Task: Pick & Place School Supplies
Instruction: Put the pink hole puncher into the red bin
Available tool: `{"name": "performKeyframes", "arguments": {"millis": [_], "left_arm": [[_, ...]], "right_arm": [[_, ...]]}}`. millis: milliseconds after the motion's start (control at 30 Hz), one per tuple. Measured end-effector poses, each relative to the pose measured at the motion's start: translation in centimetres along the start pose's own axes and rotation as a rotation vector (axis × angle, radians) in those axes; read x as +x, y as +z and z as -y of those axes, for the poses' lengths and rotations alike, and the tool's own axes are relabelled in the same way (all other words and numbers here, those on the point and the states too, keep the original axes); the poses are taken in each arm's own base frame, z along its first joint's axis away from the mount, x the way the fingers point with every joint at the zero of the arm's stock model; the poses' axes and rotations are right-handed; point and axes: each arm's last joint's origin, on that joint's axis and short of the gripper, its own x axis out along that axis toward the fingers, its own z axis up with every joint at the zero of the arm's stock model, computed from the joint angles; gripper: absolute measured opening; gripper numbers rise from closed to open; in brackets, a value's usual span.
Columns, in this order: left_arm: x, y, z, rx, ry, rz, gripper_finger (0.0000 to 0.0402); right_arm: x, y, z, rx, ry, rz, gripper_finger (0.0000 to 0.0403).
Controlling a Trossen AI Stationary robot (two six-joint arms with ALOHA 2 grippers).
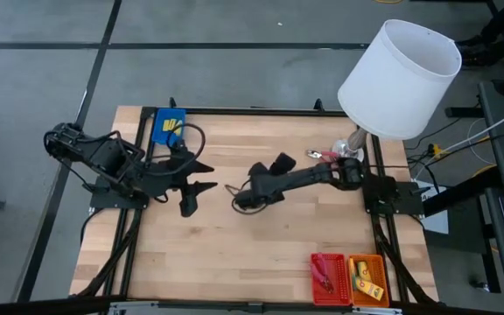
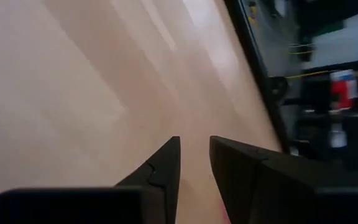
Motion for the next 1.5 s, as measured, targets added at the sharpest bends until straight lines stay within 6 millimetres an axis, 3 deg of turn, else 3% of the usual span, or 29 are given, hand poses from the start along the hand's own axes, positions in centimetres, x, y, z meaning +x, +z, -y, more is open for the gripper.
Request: {"name": "performKeyframes", "arguments": {"millis": [200,367,633,767,933,1500], "left_arm": [[-0.1,-0.1,0.2,-0.016,-0.008,0.000,0.0182],[-0.1,-0.1,0.2,-0.019,-0.007,0.002,0.0182],[-0.1,0.0,0.1,-0.005,0.001,0.008,0.0182],[-0.1,0.0,0.1,-0.003,0.013,0.015,0.0182],[-0.1,0.0,0.1,-0.004,0.013,0.017,0.0182],[-0.2,0.9,0.6,-0.064,-0.041,0.096,0.0182]], "right_arm": [[3.5,-1.4,0.4,-0.281,-0.098,-0.078,0.0091],[5.3,-3.0,1.7,-0.411,-0.130,-0.151,0.0084],[5.9,-5.4,6.4,-0.395,-0.121,-0.197,0.0075],[6.7,-6.5,7.6,-0.367,-0.069,-0.267,0.0073],[7.3,-7.2,7.9,-0.383,-0.053,-0.326,0.0073],[7.3,-7.0,8.0,-0.476,-0.094,-0.274,0.0075]]}}
